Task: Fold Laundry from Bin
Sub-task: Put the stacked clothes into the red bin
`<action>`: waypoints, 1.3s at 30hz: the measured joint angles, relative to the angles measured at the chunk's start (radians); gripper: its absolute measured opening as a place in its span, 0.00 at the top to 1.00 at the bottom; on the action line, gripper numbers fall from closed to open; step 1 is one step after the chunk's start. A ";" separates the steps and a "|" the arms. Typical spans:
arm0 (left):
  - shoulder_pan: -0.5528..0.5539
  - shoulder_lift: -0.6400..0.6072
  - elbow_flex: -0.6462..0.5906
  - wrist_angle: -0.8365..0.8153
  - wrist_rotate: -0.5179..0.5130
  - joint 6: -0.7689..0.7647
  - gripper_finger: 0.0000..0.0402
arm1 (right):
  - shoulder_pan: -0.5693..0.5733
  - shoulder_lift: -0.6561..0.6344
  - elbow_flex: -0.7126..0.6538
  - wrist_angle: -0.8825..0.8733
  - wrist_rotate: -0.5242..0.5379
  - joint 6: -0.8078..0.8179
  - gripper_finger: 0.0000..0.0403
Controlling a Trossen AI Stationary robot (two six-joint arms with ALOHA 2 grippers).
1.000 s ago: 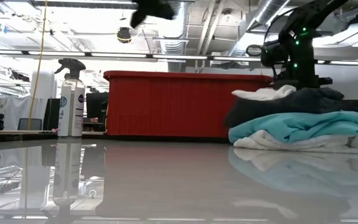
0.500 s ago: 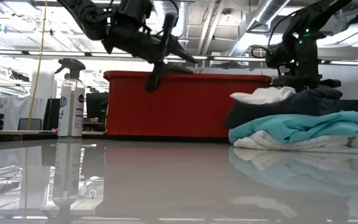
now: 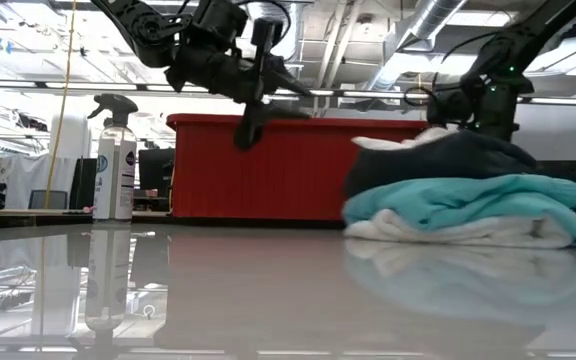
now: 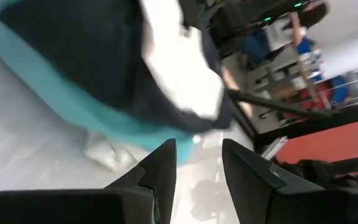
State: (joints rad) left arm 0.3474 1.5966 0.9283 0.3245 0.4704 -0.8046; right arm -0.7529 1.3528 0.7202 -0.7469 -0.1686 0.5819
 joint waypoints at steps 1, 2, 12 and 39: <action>0.005 -0.005 0.000 -0.023 -0.005 0.010 0.71 | 0.028 0.000 -0.008 0.033 -0.010 0.013 0.50; 0.009 -0.010 0.000 -0.046 -0.013 0.021 0.71 | 0.056 0.001 -0.014 0.062 -0.014 0.024 0.51; 0.072 -0.125 0.001 -0.427 0.117 0.135 0.69 | 0.265 0.005 -0.024 0.333 0.029 0.196 0.56; -0.011 -0.432 -0.425 0.068 -0.234 -0.435 0.37 | 0.179 -0.158 -0.023 0.466 0.019 0.154 0.39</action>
State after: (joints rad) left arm 0.3369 1.1643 0.5030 0.3920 0.2359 -1.2392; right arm -0.5737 1.1948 0.6968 -0.2805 -0.1500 0.7355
